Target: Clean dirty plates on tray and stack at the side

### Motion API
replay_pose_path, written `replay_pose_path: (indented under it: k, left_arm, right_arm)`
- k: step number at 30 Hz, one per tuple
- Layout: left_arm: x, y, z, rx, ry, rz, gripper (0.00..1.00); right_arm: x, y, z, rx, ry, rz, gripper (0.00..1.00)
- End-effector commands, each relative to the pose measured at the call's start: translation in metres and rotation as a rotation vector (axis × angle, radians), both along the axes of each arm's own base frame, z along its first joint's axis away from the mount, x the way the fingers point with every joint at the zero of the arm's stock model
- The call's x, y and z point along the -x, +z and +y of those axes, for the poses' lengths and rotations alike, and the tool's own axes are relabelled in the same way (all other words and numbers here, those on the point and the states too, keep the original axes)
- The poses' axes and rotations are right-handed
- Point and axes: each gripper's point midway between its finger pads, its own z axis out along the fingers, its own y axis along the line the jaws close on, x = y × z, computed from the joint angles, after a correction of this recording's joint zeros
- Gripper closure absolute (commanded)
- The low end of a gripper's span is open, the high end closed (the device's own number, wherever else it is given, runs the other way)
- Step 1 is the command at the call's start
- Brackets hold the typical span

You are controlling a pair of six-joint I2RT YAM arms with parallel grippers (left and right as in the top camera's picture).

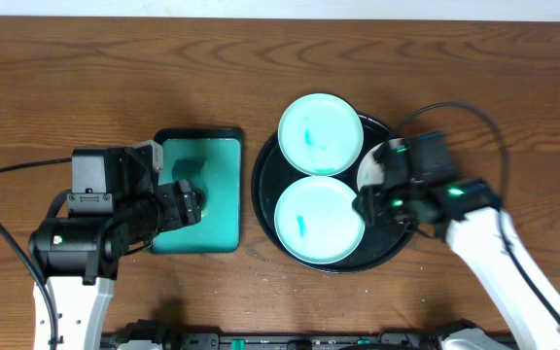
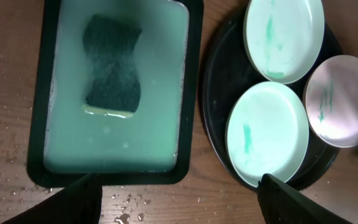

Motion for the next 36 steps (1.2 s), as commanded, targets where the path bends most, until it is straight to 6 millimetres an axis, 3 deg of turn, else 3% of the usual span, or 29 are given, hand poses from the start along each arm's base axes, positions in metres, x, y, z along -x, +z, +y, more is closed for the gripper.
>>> replay_pose_path:
  k: [1,9,13,17,18,26,29,36]
  left_arm:
    - [0.002,0.016,0.001,-0.024,-0.037,-0.068,0.20]
    - [0.007,0.018,0.017,-0.106,0.011,-0.085,0.20]
    - [0.006,0.012,0.019,-0.118,0.017,-0.061,0.20]
    - [0.005,0.000,0.021,-0.128,0.020,-0.016,0.20]
    - [0.005,-0.004,0.021,-0.128,0.019,0.000,0.20]
    - [-0.003,-0.044,0.022,-0.134,0.015,0.177,0.20]
    - [-0.008,-0.065,0.039,-0.198,0.135,0.280,0.20]
    - [-0.037,-0.119,0.041,-0.213,0.154,0.408,0.22]
  right_arm:
    - [0.002,-0.031,-0.018,0.166,-0.127,0.054,0.54]
    - [0.012,-0.074,-0.013,0.229,-0.134,0.186,0.60]
    - [0.009,-0.087,-0.020,0.274,-0.180,0.200,0.72]
    - [0.001,-0.099,-0.017,0.269,-0.183,0.178,0.92]
    - [-0.001,-0.101,-0.017,0.270,-0.187,0.175,0.99]
    - [-0.015,-0.104,-0.015,0.259,-0.237,0.132,0.99]
    - [-0.017,-0.104,-0.014,0.254,-0.238,0.123,0.99]
    - [-0.017,-0.104,-0.014,0.254,-0.238,0.123,0.99]
